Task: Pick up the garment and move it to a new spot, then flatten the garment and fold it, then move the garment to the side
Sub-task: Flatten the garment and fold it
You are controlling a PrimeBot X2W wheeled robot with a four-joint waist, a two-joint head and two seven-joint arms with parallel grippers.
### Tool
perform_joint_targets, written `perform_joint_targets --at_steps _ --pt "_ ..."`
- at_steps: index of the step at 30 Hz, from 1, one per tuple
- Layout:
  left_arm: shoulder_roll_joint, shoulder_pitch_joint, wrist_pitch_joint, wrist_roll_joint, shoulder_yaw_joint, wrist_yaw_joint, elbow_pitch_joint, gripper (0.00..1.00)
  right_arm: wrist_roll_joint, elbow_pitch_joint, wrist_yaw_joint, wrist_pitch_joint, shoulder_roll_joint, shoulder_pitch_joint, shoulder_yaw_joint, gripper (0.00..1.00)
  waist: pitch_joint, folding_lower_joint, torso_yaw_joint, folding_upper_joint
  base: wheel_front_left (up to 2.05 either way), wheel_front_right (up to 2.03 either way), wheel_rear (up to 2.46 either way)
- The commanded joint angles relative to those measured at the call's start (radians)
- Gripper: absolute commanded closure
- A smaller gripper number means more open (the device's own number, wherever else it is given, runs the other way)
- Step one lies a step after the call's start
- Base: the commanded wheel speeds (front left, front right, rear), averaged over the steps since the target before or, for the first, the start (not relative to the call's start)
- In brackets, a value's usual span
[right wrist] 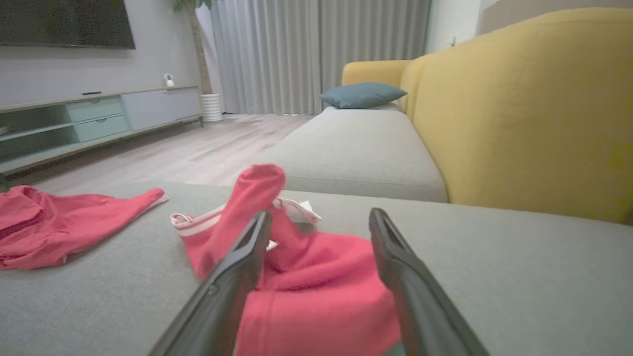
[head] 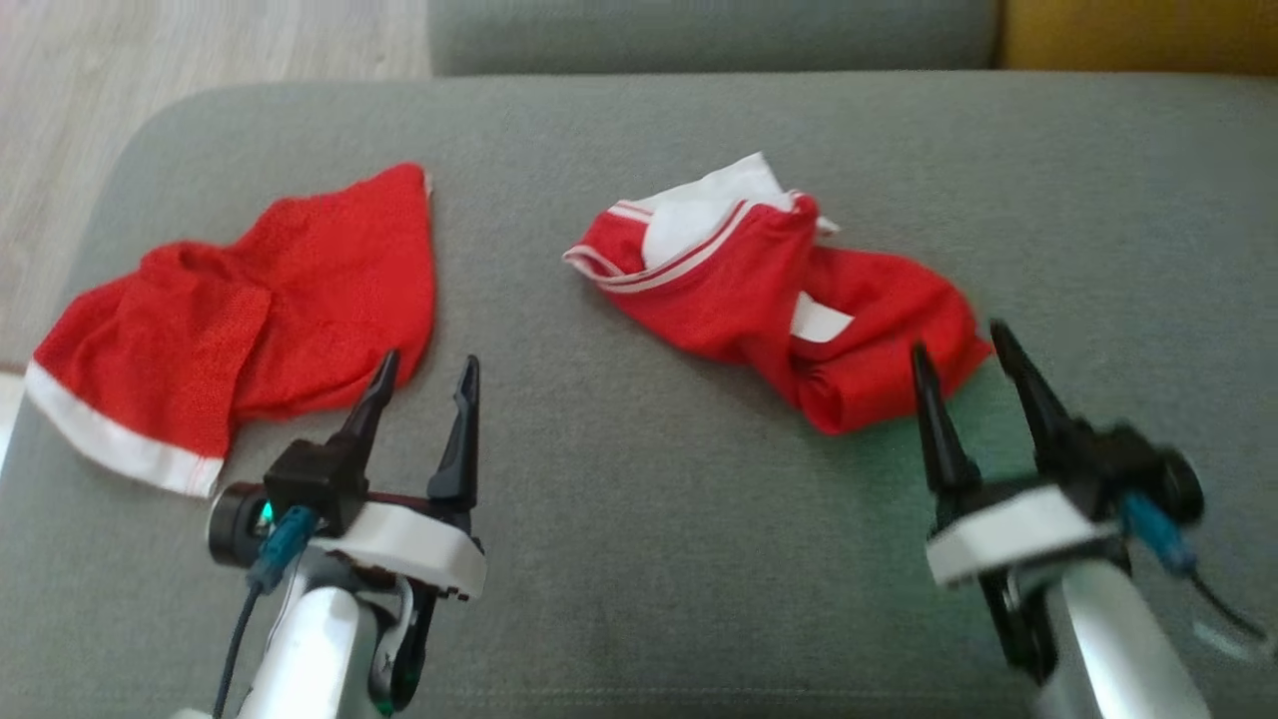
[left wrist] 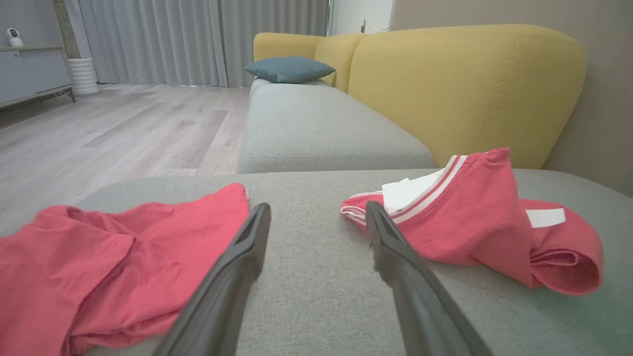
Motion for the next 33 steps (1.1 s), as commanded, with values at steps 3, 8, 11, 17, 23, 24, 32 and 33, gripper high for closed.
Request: perform_joint_targets --at_steps 3,8,11,17,23,24,32,33 --pt "0.006 -0.012 -0.012 -0.001 0.046 0.01 -0.038 0.0 -0.003 -0.078 0.007 -0.018 0.017 0.078 -0.012 0.0 -0.049 0.0 -0.044 -0.0001 0.0 0.0 0.0" --pt "0.006 0.015 -0.012 -0.002 0.052 0.013 -0.044 0.0 0.005 -0.107 0.007 -0.024 0.018 0.176 -0.019 0.0 -0.068 0.0 -0.058 -0.0001 0.0 0.0 0.0" --pt "0.006 0.024 -0.012 -0.001 0.055 0.013 -0.05 0.0 0.006 -0.11 0.007 -0.025 0.018 0.195 -0.018 0.0 -0.07 0.0 -0.06 -0.0001 0.0 0.0 0.0" --pt "0.005 0.024 -0.012 0.003 0.043 0.007 -0.059 0.0 0.011 -0.114 0.007 -0.026 0.018 0.161 0.011 0.0 -0.044 0.0 -0.036 -0.0001 0.0 0.0 0.0" --pt "0.005 0.003 -0.012 0.007 0.026 0.0 -0.053 0.0 0.103 -0.043 0.007 -0.026 0.018 0.062 0.061 0.0 0.001 0.0 0.015 -0.0001 0.0 0.0 0.0" --pt "0.005 0.0 -0.012 0.006 0.024 -0.001 -0.051 0.0 0.121 -0.025 0.007 -0.024 0.018 0.041 0.068 0.0 0.009 0.0 0.025 -0.0001 0.0 0.0 0.0" --pt "0.005 -0.034 -0.012 0.002 0.027 -0.006 -0.043 0.0 0.244 0.14 0.007 -0.005 0.018 -0.092 0.065 0.0 0.051 0.0 0.101 -0.0001 0.0 0.0 0.0" --pt "0.005 -0.036 -0.012 0.002 0.028 -0.007 -0.043 0.0 0.255 0.158 0.007 -0.005 0.018 -0.104 0.06 0.0 0.054 0.0 0.107 -0.0001 0.0 0.0 0.0"
